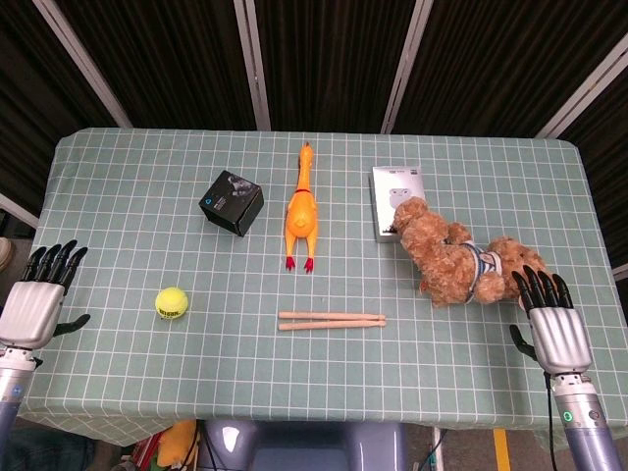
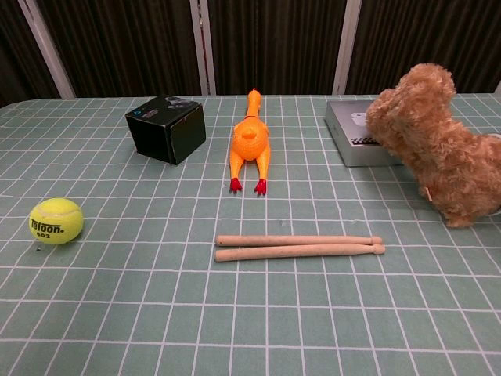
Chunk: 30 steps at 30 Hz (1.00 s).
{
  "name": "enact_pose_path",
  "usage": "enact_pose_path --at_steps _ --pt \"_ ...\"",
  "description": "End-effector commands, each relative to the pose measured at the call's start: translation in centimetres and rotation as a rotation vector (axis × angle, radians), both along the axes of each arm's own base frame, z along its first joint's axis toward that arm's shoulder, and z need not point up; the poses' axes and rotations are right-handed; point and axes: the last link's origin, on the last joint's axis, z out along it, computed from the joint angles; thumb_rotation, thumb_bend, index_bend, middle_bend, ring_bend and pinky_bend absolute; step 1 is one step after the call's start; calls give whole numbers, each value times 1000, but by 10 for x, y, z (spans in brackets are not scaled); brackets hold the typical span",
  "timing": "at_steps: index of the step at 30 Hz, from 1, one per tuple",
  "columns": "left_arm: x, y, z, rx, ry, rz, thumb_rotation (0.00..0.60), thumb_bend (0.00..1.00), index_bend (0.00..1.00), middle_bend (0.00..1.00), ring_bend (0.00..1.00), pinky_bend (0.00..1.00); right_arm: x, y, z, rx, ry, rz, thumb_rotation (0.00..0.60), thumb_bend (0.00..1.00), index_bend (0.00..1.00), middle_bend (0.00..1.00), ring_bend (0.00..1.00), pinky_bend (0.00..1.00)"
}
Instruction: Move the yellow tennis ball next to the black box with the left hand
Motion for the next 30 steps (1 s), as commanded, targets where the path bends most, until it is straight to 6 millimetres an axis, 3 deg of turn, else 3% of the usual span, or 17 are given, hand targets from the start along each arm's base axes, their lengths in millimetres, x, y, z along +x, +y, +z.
enact_pose_path --at_steps 1,7,9,13,14,21,30 --pt "-1 0 -3 -9 9 11 600 54 0 0 0 0 -1 -3 -1 6 0 -4 600 400 0 0 0 0" --pt "-1 8 -12 -36 17 24 600 54 0 4 0 0 -1 -6 -4 25 -1 -3 600 400 0 0 0 0" --pt "2 10 -18 -61 16 9 600 54 14 63 9 30 -2 -6 -3 28 2 -7 600 400 0 0 0 0" --pt "10 10 -33 -133 -12 -34 600 141 372 533 240 419 -3 -6 -2 28 1 -14 600 400 0 0 0 0" --pt "10 9 -37 -152 -14 -38 600 171 421 582 279 469 -3 -6 -2 29 -2 -15 600 400 0 0 0 0" --pt "8 -1 -52 -301 -5 -21 600 289 494 697 383 579 -5 -10 -2 34 -4 -32 600 400 0 0 0 0" --pt "11 -11 -74 -478 -17 -32 600 319 471 697 390 590 -7 -14 -3 39 -9 -44 600 400 0 0 0 0"
